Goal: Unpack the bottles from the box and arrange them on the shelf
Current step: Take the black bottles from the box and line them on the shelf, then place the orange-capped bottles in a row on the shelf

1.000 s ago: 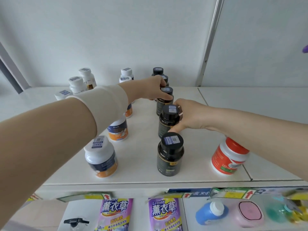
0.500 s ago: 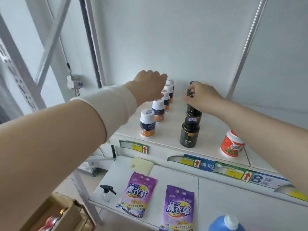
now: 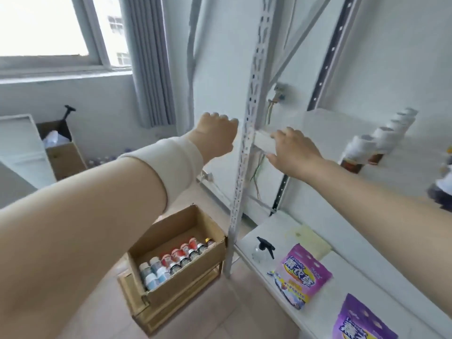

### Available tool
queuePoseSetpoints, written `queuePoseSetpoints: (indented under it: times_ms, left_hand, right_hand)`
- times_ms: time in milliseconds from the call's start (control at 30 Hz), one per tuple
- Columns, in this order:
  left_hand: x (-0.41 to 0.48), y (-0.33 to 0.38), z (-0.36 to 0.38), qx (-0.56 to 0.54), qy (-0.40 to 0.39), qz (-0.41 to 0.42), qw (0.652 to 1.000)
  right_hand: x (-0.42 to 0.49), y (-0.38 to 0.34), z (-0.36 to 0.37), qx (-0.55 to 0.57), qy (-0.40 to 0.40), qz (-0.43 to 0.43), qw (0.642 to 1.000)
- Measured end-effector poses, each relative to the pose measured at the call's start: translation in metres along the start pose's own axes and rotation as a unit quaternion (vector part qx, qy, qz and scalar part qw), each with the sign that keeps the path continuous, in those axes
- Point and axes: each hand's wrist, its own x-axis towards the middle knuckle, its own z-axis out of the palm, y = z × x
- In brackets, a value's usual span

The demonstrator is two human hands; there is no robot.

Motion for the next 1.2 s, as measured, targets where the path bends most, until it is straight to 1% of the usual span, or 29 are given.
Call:
queuePoseSetpoints:
  times_ms: [67, 167, 233, 333, 400, 500, 633, 733, 800, 900, 1033, 1100, 1200]
  left_hand:
    - [-0.008, -0.045, 0.043, -0.029, -0.027, -0.044, 0.998]
    - [-0.022, -0.094, 0.113, -0.046, -0.081, -0.079, 0.992]
    - [-0.027, -0.115, 0.157, -0.060, -0.108, -0.098, 0.988]
    - [-0.029, -0.128, 0.221, -0.105, -0.159, -0.125, 0.974]
    - [-0.026, -0.128, 0.264, -0.135, -0.190, -0.133, 0.963]
    - [-0.018, -0.121, 0.330, -0.187, -0.245, -0.158, 0.938]
    - [-0.007, -0.104, 0.414, -0.251, -0.333, -0.208, 0.885]
    - [-0.004, -0.086, 0.480, -0.290, -0.389, -0.244, 0.840]
    - [-0.002, -0.074, 0.525, -0.316, -0.418, -0.253, 0.813]
    - [0.006, -0.059, 0.595, -0.358, -0.435, -0.270, 0.781]
    - [0.024, -0.047, 0.677, -0.384, -0.440, -0.309, 0.751]
    - [0.030, -0.043, 0.705, -0.394, -0.446, -0.323, 0.736]
    - [0.033, -0.040, 0.733, -0.400, -0.459, -0.314, 0.728]
  right_hand:
    - [0.028, -0.044, 0.033, 0.000, -0.024, -0.038, 0.999]
    - [0.054, -0.096, 0.090, -0.001, -0.081, -0.082, 0.993]
    - [0.070, -0.120, 0.129, -0.016, -0.115, -0.110, 0.987]
    - [0.092, -0.143, 0.186, -0.032, -0.169, -0.136, 0.976]
    - [0.107, -0.152, 0.224, -0.033, -0.208, -0.143, 0.967]
    - [0.130, -0.159, 0.284, -0.034, -0.264, -0.159, 0.951]
    - [0.157, -0.157, 0.368, -0.019, -0.338, -0.171, 0.925]
    - [0.174, -0.150, 0.434, -0.020, -0.401, -0.167, 0.901]
    - [0.186, -0.148, 0.479, -0.016, -0.437, -0.155, 0.886]
    - [0.210, -0.150, 0.548, 0.008, -0.479, -0.119, 0.869]
    - [0.235, -0.155, 0.633, 0.018, -0.511, -0.095, 0.854]
    - [0.242, -0.158, 0.661, 0.024, -0.540, -0.081, 0.837]
    - [0.244, -0.160, 0.688, 0.047, -0.581, -0.058, 0.811]
